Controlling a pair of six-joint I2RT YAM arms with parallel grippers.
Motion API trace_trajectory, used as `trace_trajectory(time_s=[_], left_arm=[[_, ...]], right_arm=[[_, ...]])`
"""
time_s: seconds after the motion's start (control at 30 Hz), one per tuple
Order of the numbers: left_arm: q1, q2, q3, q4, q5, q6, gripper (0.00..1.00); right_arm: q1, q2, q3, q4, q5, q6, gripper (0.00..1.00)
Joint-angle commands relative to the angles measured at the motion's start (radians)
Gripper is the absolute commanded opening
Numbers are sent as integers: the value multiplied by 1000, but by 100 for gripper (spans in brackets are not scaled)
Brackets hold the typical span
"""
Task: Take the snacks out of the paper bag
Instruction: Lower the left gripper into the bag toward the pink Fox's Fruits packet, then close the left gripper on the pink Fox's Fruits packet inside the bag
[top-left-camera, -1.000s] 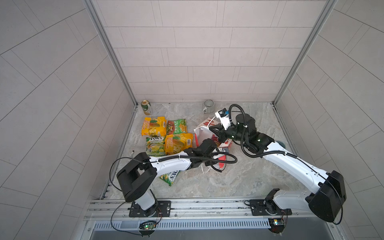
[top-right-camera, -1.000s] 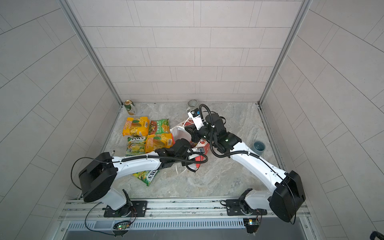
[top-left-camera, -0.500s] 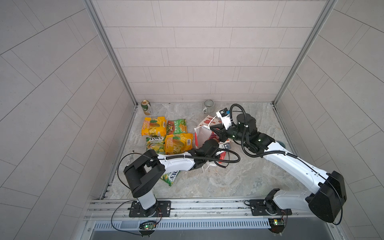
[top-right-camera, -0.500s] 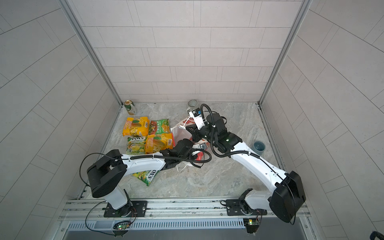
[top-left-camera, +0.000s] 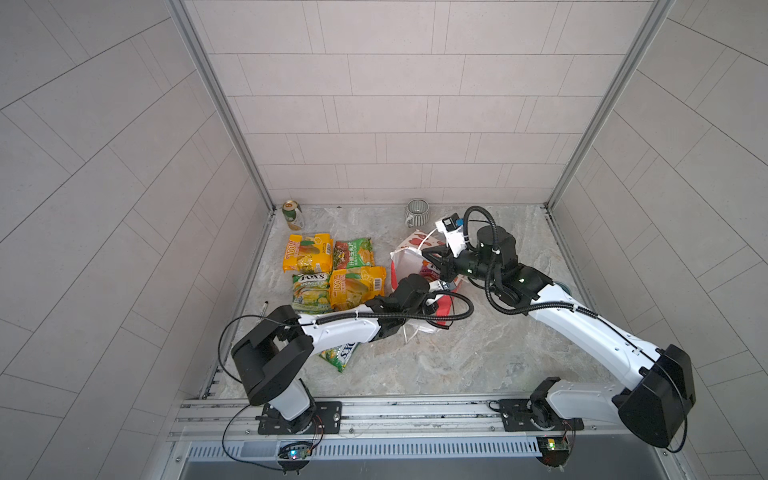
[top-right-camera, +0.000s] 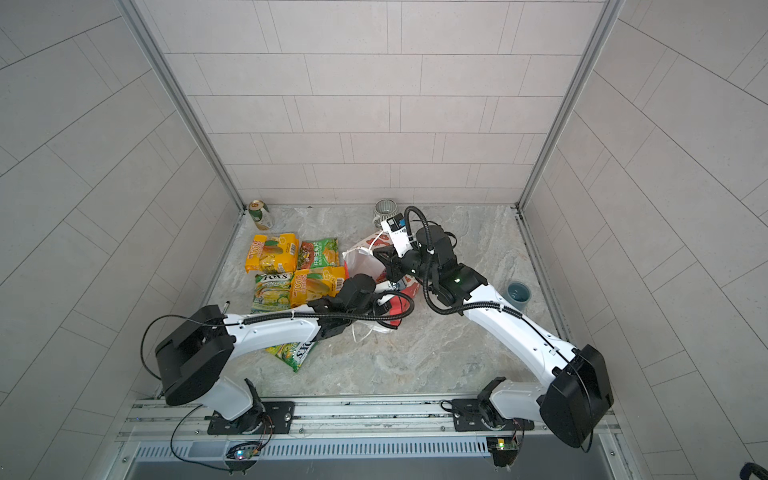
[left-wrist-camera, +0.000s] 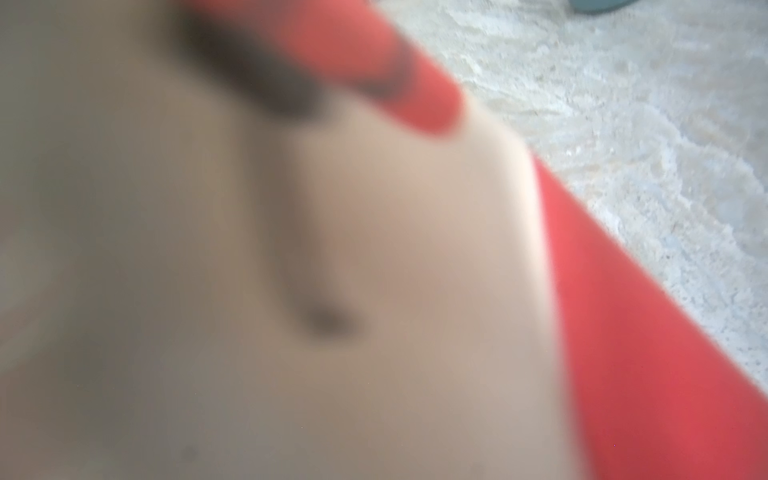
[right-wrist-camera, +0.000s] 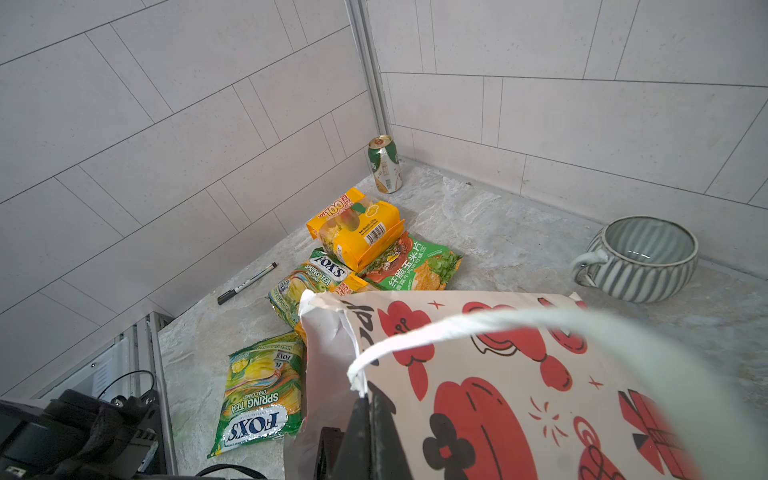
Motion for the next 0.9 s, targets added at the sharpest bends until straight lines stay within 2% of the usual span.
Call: trace_trajectory(time_s=[0.0,0.17,0.2,0.23,0.27,0.33,0.37,0.4,0.5,0.63,0.87], left_arm=[[6,-66,-15,-9,22,-36,0],[10,-87,-18,-48,75,-18,0],[16,-68,-16,-52,79,-18,12],[20,-53,-12,-61,88,-15,30],[24,-35,-7,-78,104,-3,42],[25,-5,2,-97,107,28,45],[27,10,12,-110,111,45,53],[27,24,27,-139,117,72,55],[26,62,84,-233,115,144,58],[24,112,128,-243,63,193,58],[7,209,104,3,-112,254,55]], right_arm=[[-11,-41,-9,45,-6,19,4],[-22,-36,-10,50,-7,29,4],[-23,-37,-15,56,-7,31,4],[-25,-36,-17,60,-9,33,4],[-24,-35,-15,62,-12,34,4],[-24,-35,-13,62,-18,33,4],[-25,-36,-14,59,-18,34,4],[-26,-36,-15,60,-19,32,4],[-26,-36,-17,66,-25,30,4],[-26,-32,-19,78,-38,35,4],[-26,-25,-18,86,-51,41,4]])
